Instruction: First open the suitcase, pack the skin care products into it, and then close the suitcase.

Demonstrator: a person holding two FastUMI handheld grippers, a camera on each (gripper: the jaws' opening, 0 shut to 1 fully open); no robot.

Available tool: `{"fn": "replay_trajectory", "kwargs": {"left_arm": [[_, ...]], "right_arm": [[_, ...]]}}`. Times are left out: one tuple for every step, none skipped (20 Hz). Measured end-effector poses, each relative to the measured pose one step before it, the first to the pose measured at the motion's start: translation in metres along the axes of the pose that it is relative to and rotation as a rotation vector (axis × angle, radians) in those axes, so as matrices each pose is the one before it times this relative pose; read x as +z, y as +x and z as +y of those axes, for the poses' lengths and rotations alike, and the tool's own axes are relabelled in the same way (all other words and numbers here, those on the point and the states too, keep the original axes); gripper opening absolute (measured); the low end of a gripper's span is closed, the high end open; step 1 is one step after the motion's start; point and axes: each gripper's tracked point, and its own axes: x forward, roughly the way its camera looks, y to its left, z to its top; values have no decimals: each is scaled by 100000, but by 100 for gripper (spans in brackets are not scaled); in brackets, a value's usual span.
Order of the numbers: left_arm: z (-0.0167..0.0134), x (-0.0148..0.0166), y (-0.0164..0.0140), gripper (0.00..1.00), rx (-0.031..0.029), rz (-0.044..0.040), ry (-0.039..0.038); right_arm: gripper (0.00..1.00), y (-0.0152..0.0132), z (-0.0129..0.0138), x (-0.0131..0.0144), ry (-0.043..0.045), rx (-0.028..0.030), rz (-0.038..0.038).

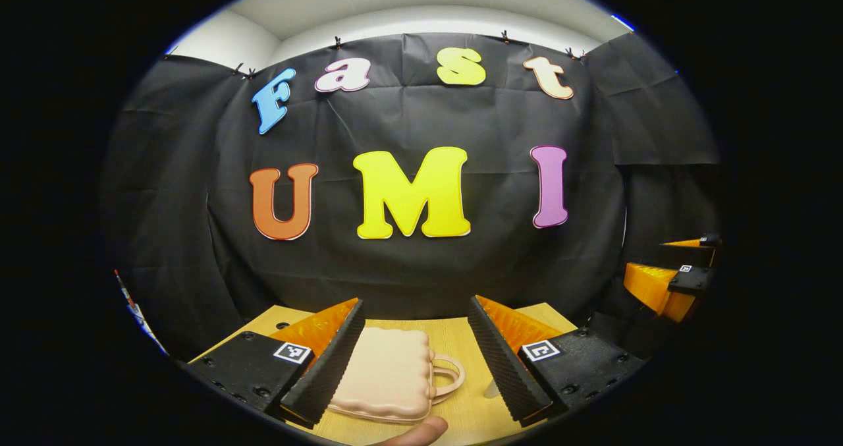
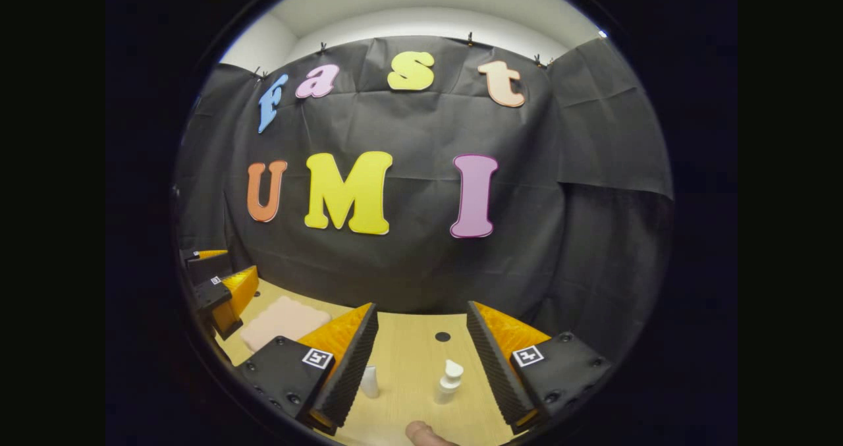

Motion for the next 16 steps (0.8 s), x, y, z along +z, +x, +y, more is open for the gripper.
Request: {"fn": "replay_trajectory", "kwargs": {"left_arm": [[-76,-382,235,100,-532,140,1613],[35,-660,269,100,-596,-115,2067],[-347,-881,450,100,-2051,155,3210],[-292,-1249,476,100,-1260,1048,4443],[-133,-1390,519,100,-798,1355,4670],[-197,-1597,469,100,-1004,1754,4712],[-452,-1758,670,100,-696,2343,5711],[-327,-1302,585,100,-873,2293,5280],[-908,-1766,673,100,-1787,3965,5276],[-1194,-1475,580,100,-2048,3758,4624],[-922,-840,483,99,-1490,1050,4437],[-802,-521,573,99,-1689,368,4790],[-1088,-468,632,99,-2045,291,5980],[-1368,-848,285,99,-1838,1030,6476],[-1080,-711,610,98,-1908,1387,6144],[-1461,-823,658,99,-2562,1730,4938]], "right_arm": [[79,-75,-52,-69,-166,129,192],[79,-152,-152,-196,-228,-120,329],[80,-150,-327,-197,-430,-493,442],[80,-98,-557,-189,-465,-703,302],[80,-198,-621,-26,-356,-812,-61],[80,-150,-859,-75,-185,-1208,-298],[79,-151,-941,-50,-118,-1706,-403],[80,-90,-1033,-271,-156,-1989,-181],[80,-112,-1047,-263,-96,-1939,142],[82,16,-1115,-488,-52,-1955,530],[80,47,-942,-437,-123,-1777,743],[80,141,-908,-701,-128,-1798,701],[80,84,-805,-432,98,-1582,865],[80,-75,-697,-452,906,-805,700],[80,-6,-501,-332,1218,-598,515],[79,59,-525,-651,1178,-529,850]]}}
